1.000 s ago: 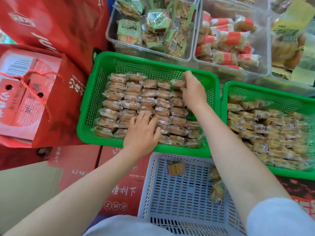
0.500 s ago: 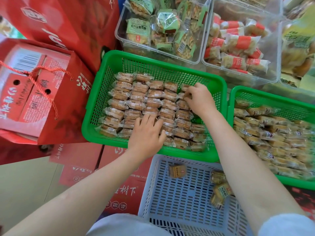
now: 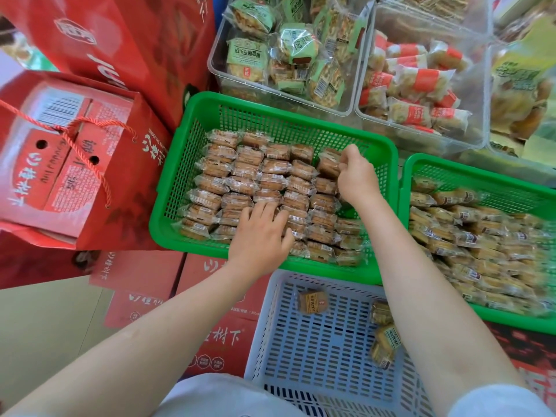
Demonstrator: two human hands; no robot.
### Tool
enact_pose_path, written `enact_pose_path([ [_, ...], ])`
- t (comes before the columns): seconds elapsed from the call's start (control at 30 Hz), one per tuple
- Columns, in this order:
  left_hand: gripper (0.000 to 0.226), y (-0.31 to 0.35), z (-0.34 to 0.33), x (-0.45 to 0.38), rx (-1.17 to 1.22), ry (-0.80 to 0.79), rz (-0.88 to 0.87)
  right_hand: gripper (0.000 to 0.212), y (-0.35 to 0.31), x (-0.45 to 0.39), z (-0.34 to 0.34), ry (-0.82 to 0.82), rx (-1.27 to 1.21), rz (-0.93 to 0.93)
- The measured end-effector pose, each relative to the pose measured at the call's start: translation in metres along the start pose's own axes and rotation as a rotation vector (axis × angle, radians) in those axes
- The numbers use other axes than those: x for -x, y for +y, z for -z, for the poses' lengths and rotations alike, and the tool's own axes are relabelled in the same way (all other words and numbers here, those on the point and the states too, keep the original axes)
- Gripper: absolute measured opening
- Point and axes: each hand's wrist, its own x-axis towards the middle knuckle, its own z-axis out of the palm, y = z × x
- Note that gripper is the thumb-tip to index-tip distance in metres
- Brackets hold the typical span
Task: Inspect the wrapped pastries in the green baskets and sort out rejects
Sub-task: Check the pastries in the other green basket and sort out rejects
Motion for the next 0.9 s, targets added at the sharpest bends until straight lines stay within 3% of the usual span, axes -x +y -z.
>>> enact_pose_path([
  [0.1,0.045,0.000,0.001,0.000,-0.004,0.000,-0.001,0.009,0.000,0.010,0.016,0.041,-0.128,-0.019],
  [0.23,0.046,0.000,0.004,0.001,0.026,-0.018,0.004,0.005,0.003,0.049,0.044,0.270,-0.433,-0.057],
  [0.33,0.043,0.000,0.012,0.003,0.179,-0.002,0.027,0.008,-0.002,0.096,0.062,0.250,-0.973,-0.239],
  [0.4,0.031,0.007,0.039,0.011,0.675,-0.005,0.174,0.009,-0.009,0.133,0.071,0.141,-1.318,-0.314],
  [0.47,0.021,0.019,0.074,0.026,1.326,-0.082,0.281,0.011,-0.016,0.168,0.070,0.052,-1.476,-0.344],
  [0.53,0.025,0.028,0.098,0.045,1.652,-0.181,0.170,0.014,-0.021,0.197,0.062,-0.013,-1.573,-0.372],
  [0.6,0.032,0.033,0.108,0.066,1.727,-0.225,0.065,0.016,-0.025,0.221,0.052,-0.081,-1.631,-0.370],
  [0.67,0.036,0.032,0.112,0.082,1.761,-0.235,0.084,0.017,-0.030,0.242,0.046,-0.158,-1.649,-0.338],
  [0.9,0.008,0.027,0.124,0.126,1.726,-0.252,0.052,0.026,-0.034,0.283,0.048,-0.297,-1.596,-0.207],
])
